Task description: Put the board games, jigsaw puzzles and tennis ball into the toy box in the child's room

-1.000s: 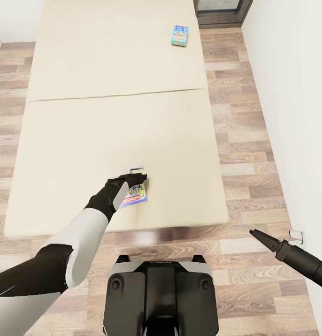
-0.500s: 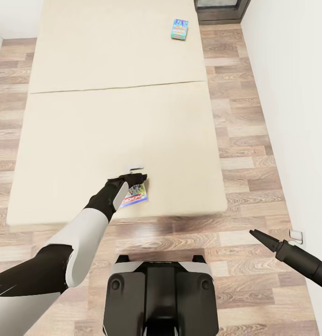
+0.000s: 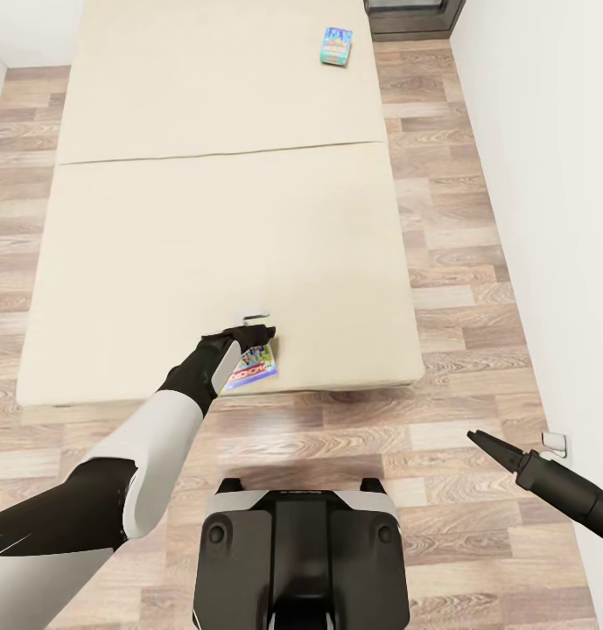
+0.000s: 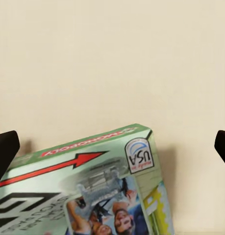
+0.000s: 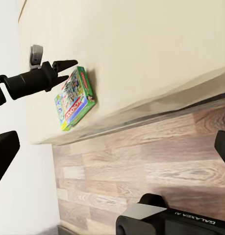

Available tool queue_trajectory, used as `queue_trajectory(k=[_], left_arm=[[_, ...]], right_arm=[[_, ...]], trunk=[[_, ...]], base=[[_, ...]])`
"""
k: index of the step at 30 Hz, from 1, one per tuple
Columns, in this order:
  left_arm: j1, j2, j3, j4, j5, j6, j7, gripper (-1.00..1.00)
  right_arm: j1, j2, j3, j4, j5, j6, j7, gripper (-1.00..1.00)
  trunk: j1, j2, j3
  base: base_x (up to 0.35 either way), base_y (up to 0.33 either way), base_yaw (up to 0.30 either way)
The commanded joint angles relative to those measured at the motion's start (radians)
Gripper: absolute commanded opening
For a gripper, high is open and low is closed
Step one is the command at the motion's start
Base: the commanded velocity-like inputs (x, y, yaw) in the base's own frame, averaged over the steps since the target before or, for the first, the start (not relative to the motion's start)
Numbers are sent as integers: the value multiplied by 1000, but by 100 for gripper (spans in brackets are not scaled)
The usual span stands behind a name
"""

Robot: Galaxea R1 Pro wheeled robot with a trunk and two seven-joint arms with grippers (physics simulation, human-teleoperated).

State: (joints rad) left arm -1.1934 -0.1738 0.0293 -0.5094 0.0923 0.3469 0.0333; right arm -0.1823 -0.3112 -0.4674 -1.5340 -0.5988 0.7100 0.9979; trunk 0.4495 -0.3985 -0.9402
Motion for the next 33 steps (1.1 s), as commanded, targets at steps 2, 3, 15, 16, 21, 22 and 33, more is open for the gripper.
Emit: queue_trajectory(k=[2, 3, 15, 16, 21, 22, 33], left_arm=[[0, -1, 3, -1, 10, 6, 4, 100], [0, -1, 3, -1, 10, 6, 4, 100], [0, -1, 3, -2, 9, 6, 4, 100], [0, -1, 3, -2, 9, 6, 4, 100], [0, -1, 3, -2, 9, 6, 4, 100], [0, -1, 3, -2, 9, 6, 4, 100], [0, -1, 3, -2, 9, 6, 4, 100]], right_arm=[[0, 0, 0, 0, -4, 6, 1, 100], [0, 0, 0, 0, -4, 6, 1, 100], [0, 0, 0, 0, -4, 6, 1, 100], [0, 0, 0, 0, -4, 6, 1, 100], [0, 0, 0, 0, -4, 6, 1, 100], [0, 0, 0, 0, -4, 6, 1, 100], [0, 0, 0, 0, -4, 6, 1, 100]], trunk=[[1, -2, -1], [1, -2, -1], [1, -2, -1], [1, -2, -1], [1, -2, -1], [1, -2, -1], [1, -2, -1]], base=[[-48, 0, 0], [-128, 0, 0], [-90, 0, 0], [-7, 0, 0], [-2, 0, 0], [0, 0, 0], [-111, 0, 0]])
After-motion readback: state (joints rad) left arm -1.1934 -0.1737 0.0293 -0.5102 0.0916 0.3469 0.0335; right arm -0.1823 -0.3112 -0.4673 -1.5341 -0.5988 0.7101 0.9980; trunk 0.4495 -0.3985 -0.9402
